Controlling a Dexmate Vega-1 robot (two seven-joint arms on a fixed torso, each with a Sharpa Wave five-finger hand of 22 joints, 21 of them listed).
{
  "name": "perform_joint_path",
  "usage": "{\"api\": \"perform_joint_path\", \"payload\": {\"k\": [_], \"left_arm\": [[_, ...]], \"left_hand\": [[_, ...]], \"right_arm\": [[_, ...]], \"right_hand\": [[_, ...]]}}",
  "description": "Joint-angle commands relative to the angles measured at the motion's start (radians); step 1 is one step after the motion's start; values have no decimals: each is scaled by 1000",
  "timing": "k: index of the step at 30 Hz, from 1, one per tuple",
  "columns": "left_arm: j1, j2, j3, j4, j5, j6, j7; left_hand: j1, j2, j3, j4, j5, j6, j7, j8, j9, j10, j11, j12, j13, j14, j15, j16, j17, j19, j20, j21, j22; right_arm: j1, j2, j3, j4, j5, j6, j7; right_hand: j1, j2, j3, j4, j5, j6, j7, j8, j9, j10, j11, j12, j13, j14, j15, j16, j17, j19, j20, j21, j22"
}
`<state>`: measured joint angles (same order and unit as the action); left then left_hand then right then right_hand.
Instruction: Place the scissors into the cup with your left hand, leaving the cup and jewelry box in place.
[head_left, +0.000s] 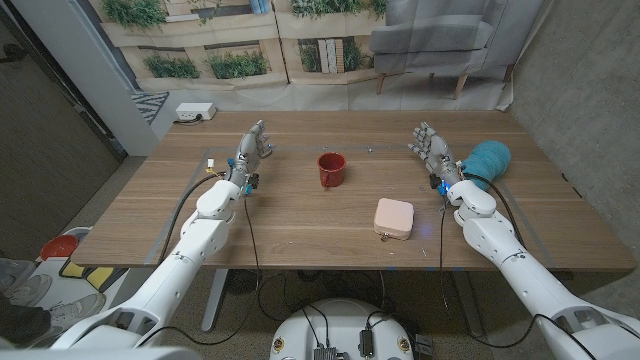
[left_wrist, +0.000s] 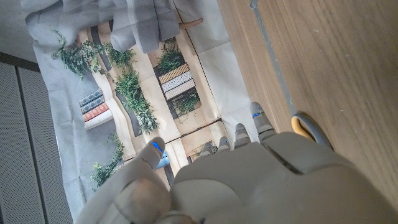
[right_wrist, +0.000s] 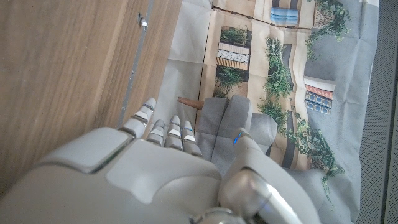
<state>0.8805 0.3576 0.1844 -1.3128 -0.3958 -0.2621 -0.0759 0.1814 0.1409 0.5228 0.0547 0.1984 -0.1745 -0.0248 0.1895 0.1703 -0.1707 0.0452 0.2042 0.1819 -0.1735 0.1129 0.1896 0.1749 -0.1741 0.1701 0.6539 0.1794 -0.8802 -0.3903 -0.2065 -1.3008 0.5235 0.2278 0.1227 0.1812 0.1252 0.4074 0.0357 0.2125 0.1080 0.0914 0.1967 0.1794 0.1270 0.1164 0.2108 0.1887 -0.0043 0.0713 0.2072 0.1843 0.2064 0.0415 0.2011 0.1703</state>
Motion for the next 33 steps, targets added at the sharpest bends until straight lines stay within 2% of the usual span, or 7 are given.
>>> {"api": "perform_joint_path", "payload": {"k": [1, 6, 10, 22, 28, 30, 33], "left_arm": [[3, -69, -76, 12, 205, -35, 40], [0, -81, -89, 15, 285, -54, 83], [-6, -89, -98, 20, 326, -61, 101], [-25, -85, -98, 44, 475, -97, 186], [-26, -80, -93, 35, 541, -85, 232], [-25, -76, -91, 28, 565, -78, 249], [-21, -74, -88, 16, 599, -62, 276]], "left_hand": [[45, 2, 23, -41, -9, 0, 11, 4, 6, -59, 16, 6, 4, -85, 12, 4, 2, -208, 15, -19, 3], [84, 3, 42, -81, -11, 20, 18, 7, 6, -38, 23, 13, 6, -74, 19, 5, 3, -197, 20, -27, 5], [99, 3, 49, -97, -12, 34, 23, 9, 7, -27, 25, 15, 6, -59, 21, 9, 3, -200, 23, -33, 6], [131, 4, 61, -132, -12, 54, 27, 8, 7, -5, 24, 18, 6, -46, 23, 9, 4, -198, 29, -45, 8], [143, 1, 63, -148, -13, 61, 26, 5, 7, 0, 21, 16, 7, -35, 22, 9, 4, -202, 26, -54, 8], [149, 0, 64, -155, -13, 71, 28, 7, 7, 8, 22, 18, 7, -26, 21, 12, 4, -188, 27, -51, 9], [159, -1, 65, -166, -14, 80, 29, 7, 8, 20, 21, 21, 7, -12, 20, 14, 5, -198, 34, -61, 9]], "right_arm": [[2, 48, 56, 20, -44, -19, 42], [8, 56, 64, 33, -53, -18, 54], [16, 62, 69, 46, -59, -16, 62], [40, 79, 79, 89, -60, -16, 88], [54, 87, 81, 116, -60, -13, 104], [57, 89, 83, 122, -59, -13, 107], [63, 91, 82, 134, -63, -9, 115]], "right_hand": [[5, -2, 4, -1, 3, 17, 0, 10, 4, 17, 2, 7, 2, 10, 5, 7, 2, 13, 1, 4, 3], [5, -2, 6, -3, 3, 26, 3, 11, 5, 27, 5, 9, 2, 18, 6, 8, 2, 20, 5, 5, 3], [5, -2, 6, -3, 2, 31, 3, 11, 5, 32, 6, 9, 2, 23, 9, 9, 3, 25, 5, 6, 3], [6, -2, 9, -6, 1, 45, 4, 12, 5, 51, 11, 12, 3, 40, 13, 11, 3, 38, 10, 9, 4], [8, -1, 11, -8, 1, 53, 5, 13, 5, 61, 16, 14, 3, 44, 17, 10, 3, 43, 12, 9, 4], [8, -2, 11, -8, 1, 54, 6, 13, 5, 62, 16, 14, 3, 46, 17, 11, 3, 45, 12, 10, 4], [7, -2, 11, -8, 0, 55, 6, 12, 5, 66, 18, 15, 3, 49, 20, 11, 4, 46, 13, 10, 4]]}}
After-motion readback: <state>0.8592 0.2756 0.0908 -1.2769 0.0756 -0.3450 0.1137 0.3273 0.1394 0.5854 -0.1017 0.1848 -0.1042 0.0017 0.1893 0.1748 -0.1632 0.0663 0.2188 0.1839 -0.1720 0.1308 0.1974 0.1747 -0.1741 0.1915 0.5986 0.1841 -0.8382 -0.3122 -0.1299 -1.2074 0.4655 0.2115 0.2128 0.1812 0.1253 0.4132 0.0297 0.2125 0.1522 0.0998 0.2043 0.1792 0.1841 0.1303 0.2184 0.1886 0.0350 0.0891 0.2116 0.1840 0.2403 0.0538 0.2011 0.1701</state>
